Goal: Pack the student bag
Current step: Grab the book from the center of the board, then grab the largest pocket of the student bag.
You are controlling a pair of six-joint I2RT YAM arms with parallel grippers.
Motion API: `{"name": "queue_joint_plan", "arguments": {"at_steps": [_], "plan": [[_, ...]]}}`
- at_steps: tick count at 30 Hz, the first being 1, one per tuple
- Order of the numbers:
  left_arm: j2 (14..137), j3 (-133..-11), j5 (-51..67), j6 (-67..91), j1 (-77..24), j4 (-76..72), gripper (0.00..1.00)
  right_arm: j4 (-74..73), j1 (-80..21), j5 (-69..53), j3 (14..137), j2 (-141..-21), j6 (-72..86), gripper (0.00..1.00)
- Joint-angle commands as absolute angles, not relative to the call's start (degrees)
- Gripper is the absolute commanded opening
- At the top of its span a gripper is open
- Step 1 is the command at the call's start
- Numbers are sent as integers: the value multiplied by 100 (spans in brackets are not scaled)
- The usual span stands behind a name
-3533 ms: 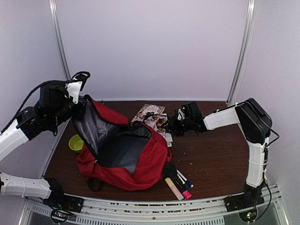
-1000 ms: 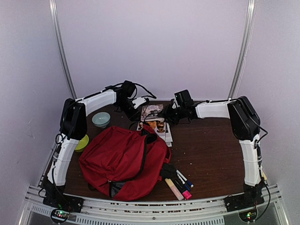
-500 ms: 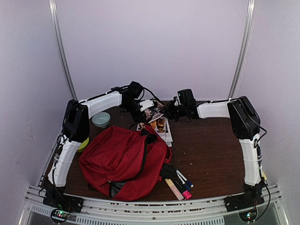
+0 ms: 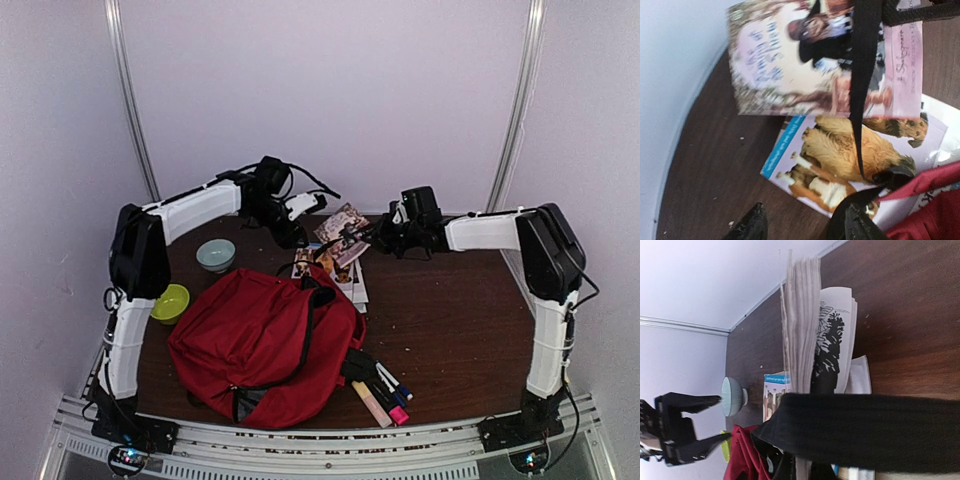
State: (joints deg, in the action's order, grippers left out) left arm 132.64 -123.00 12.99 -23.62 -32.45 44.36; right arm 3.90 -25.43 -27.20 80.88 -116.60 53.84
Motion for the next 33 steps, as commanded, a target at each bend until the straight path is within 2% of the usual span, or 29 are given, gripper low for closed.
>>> {"name": "queue_joint_plan", "arguments": {"at_steps": [1,5,11,15,16,17,21,25,29,33], "plan": [[11699,-11649,1331,-1788,-3208,3908,61,-363,-2096,-2154,7635,-10408,4199,0],[10655,-11026,1219,-1555,-3402,3981,68,-394,-1468,-2091,6989,-9689,4107,0],[9533,-10206,1138,-1570,-4400,4410,70,-748,-405,-1329,6564,-8730,3792,0],[9032,-9647,790,-874,-5273,4454,81,-1005,-211,-784,6537,-7934,3434,0],[8934,-9493,553,-588,-5480,4378,91,-950,-225,-926,6487,-7719,3452,0],[8854,-9362,287,-365,-5715,4324,97,-873,-242,-1102,6430,-7524,3514,0],[8851,-9303,-1037,239,-6630,4318,98,-1048,-518,-1340,6352,-6816,3526,0],[9064,-9408,-1735,651,-7170,4625,98,-1392,-993,-1437,6251,-6243,3274,0],[9237,-9422,-2378,1022,-7342,5116,98,-2305,-1631,-1637,6404,-5901,2687,0],[9329,-9544,-3141,1563,-7394,5929,97,-3152,-2040,-2509,6439,-5664,2290,0]]}}
